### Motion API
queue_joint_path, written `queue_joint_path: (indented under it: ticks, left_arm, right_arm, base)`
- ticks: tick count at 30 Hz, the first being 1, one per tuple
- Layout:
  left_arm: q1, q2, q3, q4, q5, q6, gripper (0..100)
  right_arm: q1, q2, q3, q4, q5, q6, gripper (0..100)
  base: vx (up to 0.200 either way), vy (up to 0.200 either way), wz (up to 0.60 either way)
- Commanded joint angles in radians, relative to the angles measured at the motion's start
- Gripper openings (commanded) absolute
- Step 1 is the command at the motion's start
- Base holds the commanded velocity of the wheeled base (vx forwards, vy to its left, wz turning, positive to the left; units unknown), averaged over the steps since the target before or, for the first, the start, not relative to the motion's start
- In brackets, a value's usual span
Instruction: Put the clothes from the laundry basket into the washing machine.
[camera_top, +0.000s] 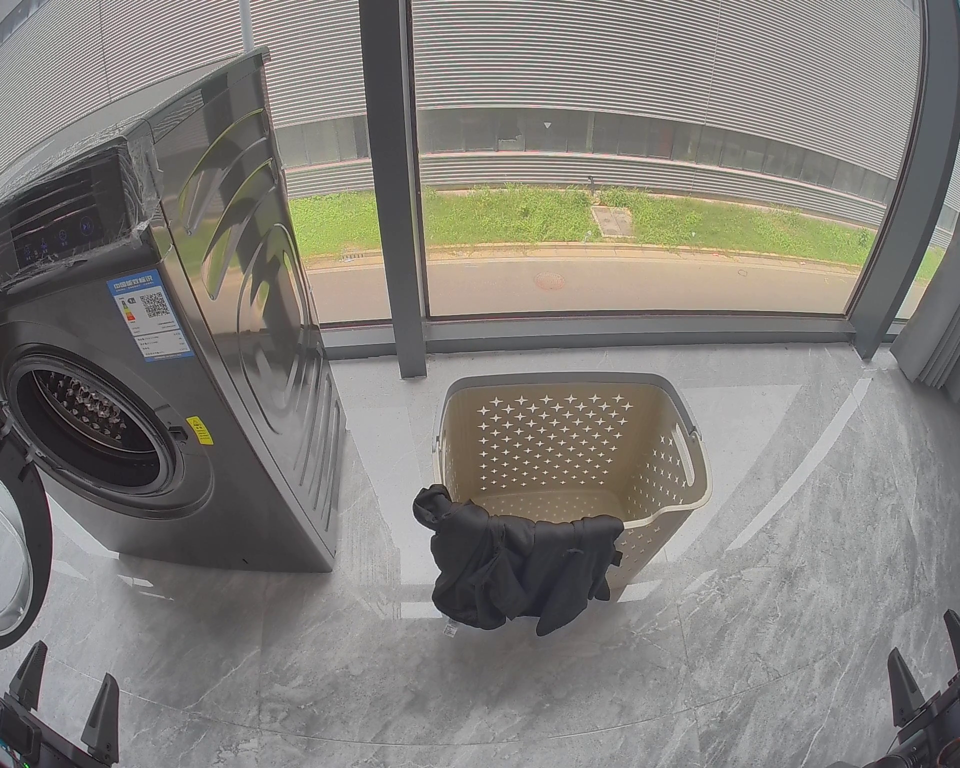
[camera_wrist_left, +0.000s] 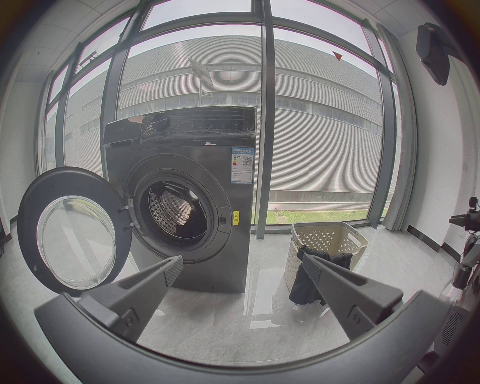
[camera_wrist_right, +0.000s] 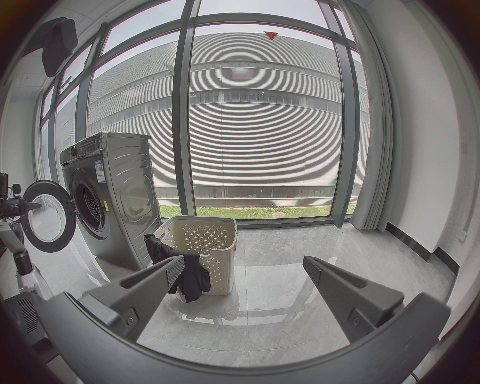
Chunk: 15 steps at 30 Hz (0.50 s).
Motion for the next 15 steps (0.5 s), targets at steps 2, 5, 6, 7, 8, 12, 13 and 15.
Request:
queue_joint_path:
  ticks: [2,5,6,7,8,12,13,15]
  left_arm:
    - [0.001,-0.015,0.016,0.000,0.000,0.000,100]
    - [0.001,-0.015,0.016,-0.001,0.000,0.000,100]
    - [0.001,-0.015,0.016,-0.001,0.000,0.000,100]
    - [0.001,-0.015,0.016,0.000,0.000,0.000,100]
    - [0.001,-0.015,0.016,-0.001,0.000,-0.002,100]
    - [0.001,-0.015,0.016,0.000,-0.003,-0.002,100]
    - [0.001,-0.015,0.016,0.000,-0.002,-0.002,100]
    - [0.001,-0.015,0.016,0.000,-0.002,-0.002,100]
  right_arm:
    - [0.000,-0.012,0.018,0.000,-0.001,0.004,100]
    - [0.000,-0.012,0.018,0.000,0.002,0.004,100]
    - [0.000,-0.012,0.018,0.000,0.001,0.009,100]
    - [-0.001,-0.013,0.018,0.000,-0.001,0.007,100]
    - [-0.001,-0.013,0.018,-0.020,0.001,0.000,100]
    - [0.008,0.119,-0.266,-0.046,0.013,0.004,100]
    - [0.038,0.208,-0.318,-0.048,0.022,0.013,100]
    - [0.127,0.309,-0.350,-0.048,0.039,0.067,100]
  base:
    - [0.000,0.000,0.00]
    - [0.000,0.000,0.00]
    - [0.000,0.000,0.00]
    - [0.000,0.000,0.00]
    - [0.000,0.000,0.00]
    - [0.000,0.000,0.00]
    - [0.000,0.000,0.00]
    - [0.000,0.000,0.00]
